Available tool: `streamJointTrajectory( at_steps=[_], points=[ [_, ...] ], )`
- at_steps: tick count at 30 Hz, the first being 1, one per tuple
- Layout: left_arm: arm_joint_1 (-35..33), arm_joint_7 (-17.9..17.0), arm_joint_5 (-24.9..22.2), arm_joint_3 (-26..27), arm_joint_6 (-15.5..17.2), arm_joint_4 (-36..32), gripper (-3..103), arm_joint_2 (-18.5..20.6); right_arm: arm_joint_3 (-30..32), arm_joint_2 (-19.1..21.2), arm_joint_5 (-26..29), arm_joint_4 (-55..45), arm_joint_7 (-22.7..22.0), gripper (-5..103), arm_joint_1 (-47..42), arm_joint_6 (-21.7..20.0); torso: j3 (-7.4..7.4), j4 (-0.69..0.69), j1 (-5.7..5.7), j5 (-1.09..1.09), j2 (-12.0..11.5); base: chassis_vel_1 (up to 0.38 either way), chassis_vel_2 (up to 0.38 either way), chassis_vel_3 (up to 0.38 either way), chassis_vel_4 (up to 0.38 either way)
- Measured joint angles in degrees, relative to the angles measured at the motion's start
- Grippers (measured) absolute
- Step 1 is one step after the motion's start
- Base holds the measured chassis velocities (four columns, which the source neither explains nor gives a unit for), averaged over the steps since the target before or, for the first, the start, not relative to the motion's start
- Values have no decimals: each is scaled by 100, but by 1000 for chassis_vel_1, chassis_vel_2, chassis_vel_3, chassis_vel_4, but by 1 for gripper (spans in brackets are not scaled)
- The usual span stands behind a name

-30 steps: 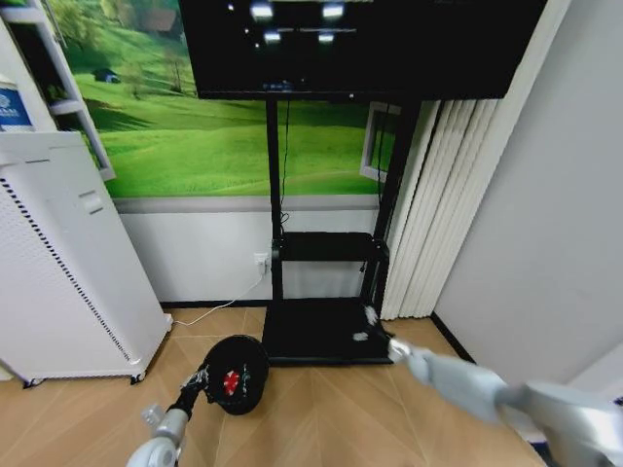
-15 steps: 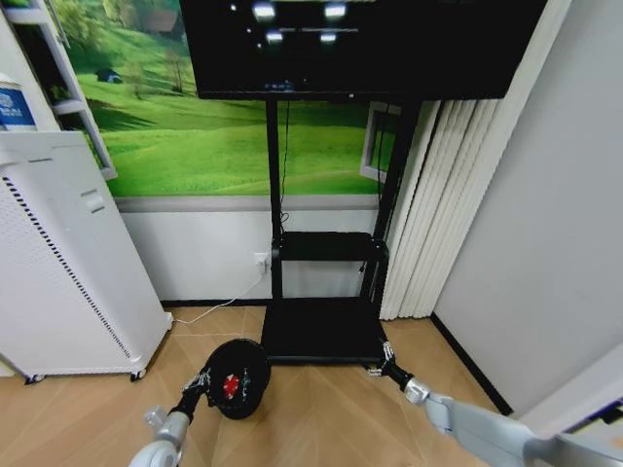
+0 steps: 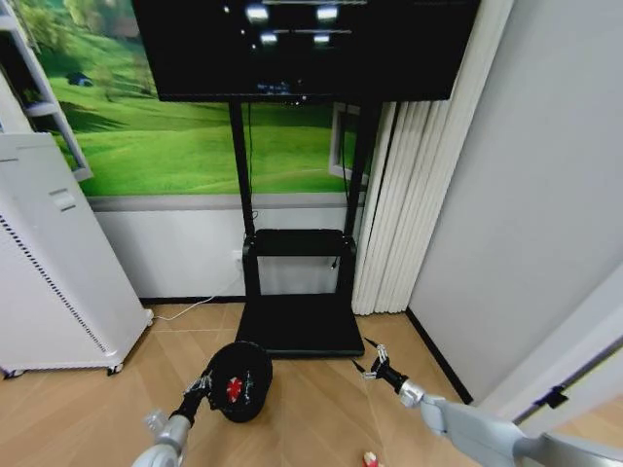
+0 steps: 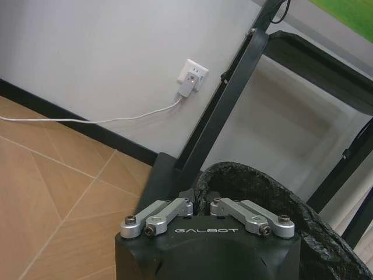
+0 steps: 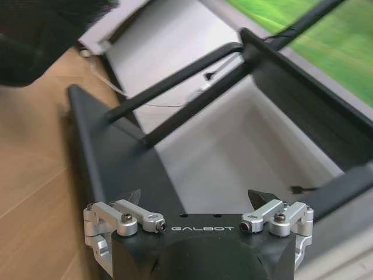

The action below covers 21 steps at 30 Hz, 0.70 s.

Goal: Pick up the trash bin and place the garbage on the floor into it.

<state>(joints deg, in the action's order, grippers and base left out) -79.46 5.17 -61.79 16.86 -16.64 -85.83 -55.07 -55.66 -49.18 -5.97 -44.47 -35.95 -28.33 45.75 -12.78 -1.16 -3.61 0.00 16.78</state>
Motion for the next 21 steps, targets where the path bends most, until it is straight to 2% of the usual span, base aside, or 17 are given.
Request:
streamJointTrajectory(
  at_steps=[2,8,12,14,21],
  points=[
    [-79,4,16,41,-10,-30,8,4,-12,-7,-80,36,0,100,-3,0,0,-1,0,-1,0,-3,30,3,-58],
    [-573,103,163,196,-86,-152,8,28,-67,25,-10,94,48,100,-158,-1,0,6,0,0,0,50,75,-30,-56],
    [-741,140,220,225,-118,-181,8,-3,-64,73,20,149,66,100,-281,-2,0,4,0,2,0,18,29,-4,-4],
    [-871,181,300,221,-143,-223,8,-37,-6,138,214,306,130,100,-432,-5,1,-1,0,0,0,0,0,0,0],
    [-988,195,307,246,-161,-324,8,-18,24,380,655,275,375,100,-589,-6,1,0,0,0,0,0,0,0,0]
  ],
)
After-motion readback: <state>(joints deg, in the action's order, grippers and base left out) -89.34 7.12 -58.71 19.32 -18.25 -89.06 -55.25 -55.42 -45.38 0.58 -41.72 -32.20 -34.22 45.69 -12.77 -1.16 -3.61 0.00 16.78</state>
